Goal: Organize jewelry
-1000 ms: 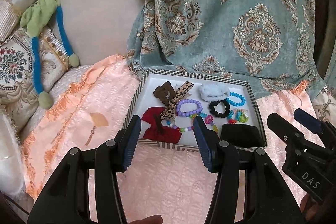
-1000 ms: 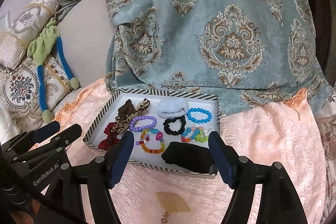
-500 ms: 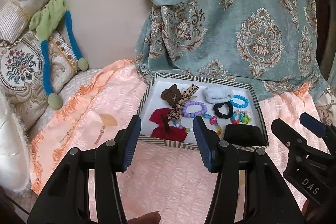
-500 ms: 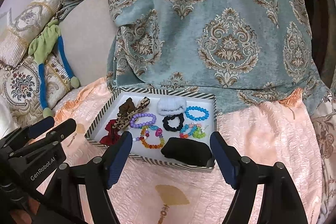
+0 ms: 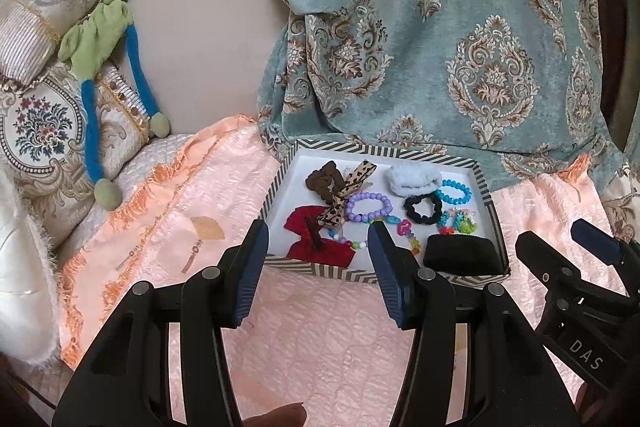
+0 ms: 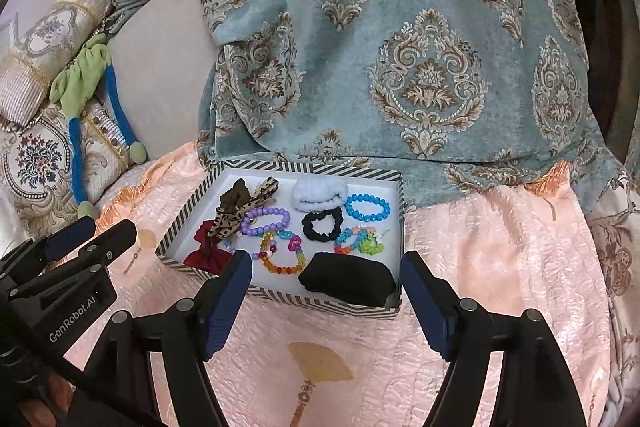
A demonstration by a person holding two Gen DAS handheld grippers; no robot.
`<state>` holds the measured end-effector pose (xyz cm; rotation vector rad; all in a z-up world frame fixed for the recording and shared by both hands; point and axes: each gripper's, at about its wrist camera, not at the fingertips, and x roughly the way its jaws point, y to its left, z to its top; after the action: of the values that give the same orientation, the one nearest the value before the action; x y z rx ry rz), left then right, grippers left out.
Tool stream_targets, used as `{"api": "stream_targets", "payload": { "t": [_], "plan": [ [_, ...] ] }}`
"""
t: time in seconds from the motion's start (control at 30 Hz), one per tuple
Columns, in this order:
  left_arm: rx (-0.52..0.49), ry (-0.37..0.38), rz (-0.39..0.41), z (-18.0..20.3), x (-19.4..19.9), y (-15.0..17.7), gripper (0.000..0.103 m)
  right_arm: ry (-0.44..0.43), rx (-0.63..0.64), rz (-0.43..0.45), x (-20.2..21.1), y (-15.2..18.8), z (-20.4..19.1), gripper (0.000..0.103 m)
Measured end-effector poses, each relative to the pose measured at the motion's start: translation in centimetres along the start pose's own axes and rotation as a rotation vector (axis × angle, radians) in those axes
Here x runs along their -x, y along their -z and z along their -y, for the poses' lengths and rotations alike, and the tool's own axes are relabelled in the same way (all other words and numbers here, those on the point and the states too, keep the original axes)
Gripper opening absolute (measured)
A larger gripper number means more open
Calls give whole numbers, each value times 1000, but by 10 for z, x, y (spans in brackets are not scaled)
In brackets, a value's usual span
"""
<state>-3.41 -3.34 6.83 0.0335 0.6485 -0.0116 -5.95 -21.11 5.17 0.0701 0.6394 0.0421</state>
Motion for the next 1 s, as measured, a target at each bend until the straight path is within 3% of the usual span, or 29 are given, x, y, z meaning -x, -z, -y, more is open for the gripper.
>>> {"api": "stream_targets", "payload": {
  "t": [1.0],
  "plan": [
    [-8,0,-12,2,-2,6,52,-14,0,-13,0,6,-1,75]
  ]
}}
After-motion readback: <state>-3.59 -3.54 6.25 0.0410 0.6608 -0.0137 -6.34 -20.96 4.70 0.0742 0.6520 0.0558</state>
